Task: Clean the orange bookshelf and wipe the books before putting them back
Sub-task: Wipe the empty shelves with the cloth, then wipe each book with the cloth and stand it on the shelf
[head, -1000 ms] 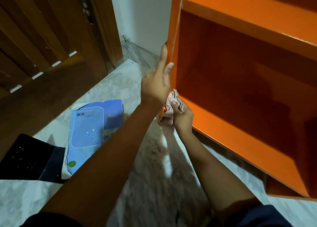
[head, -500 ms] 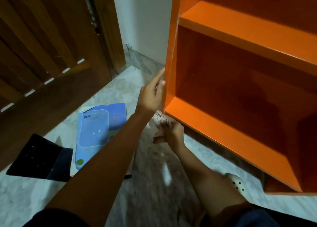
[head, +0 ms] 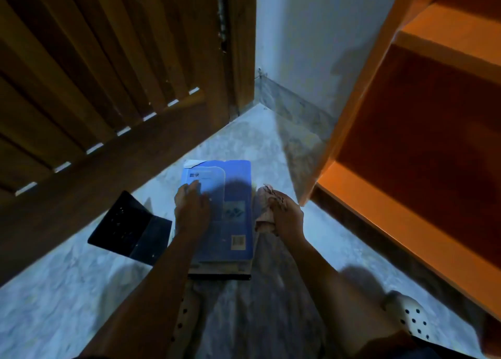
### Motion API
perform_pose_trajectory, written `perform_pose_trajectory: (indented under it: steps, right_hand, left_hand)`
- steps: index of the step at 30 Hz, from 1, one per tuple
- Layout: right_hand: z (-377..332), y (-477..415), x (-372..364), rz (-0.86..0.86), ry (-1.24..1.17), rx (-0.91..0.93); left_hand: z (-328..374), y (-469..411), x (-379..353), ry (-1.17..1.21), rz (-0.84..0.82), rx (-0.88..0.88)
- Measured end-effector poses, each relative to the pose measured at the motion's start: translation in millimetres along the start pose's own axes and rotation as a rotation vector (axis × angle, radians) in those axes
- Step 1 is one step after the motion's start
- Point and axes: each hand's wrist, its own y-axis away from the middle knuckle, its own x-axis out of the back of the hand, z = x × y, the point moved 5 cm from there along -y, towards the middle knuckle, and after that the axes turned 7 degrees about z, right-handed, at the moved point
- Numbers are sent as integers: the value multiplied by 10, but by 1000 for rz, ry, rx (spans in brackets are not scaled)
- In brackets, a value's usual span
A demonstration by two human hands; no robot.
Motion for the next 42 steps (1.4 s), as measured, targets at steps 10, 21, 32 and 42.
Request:
perform_pose_trajectory:
  steps: [10, 21, 32, 42]
  right_hand:
    - [208, -77, -424, 77, -66, -68]
    - [230, -108, -399, 156, 101, 58]
    - [322, -397, -292, 114, 107, 54]
    - [-686, -251, -99, 187, 88, 227]
  left_hand:
    - [-492, -65, 35, 195, -113, 391]
    - [-413, -262, 170, 548, -147, 348]
    - [-226, -397, -6, 810, -335, 265]
    - [451, -305, 612, 1056, -255, 180]
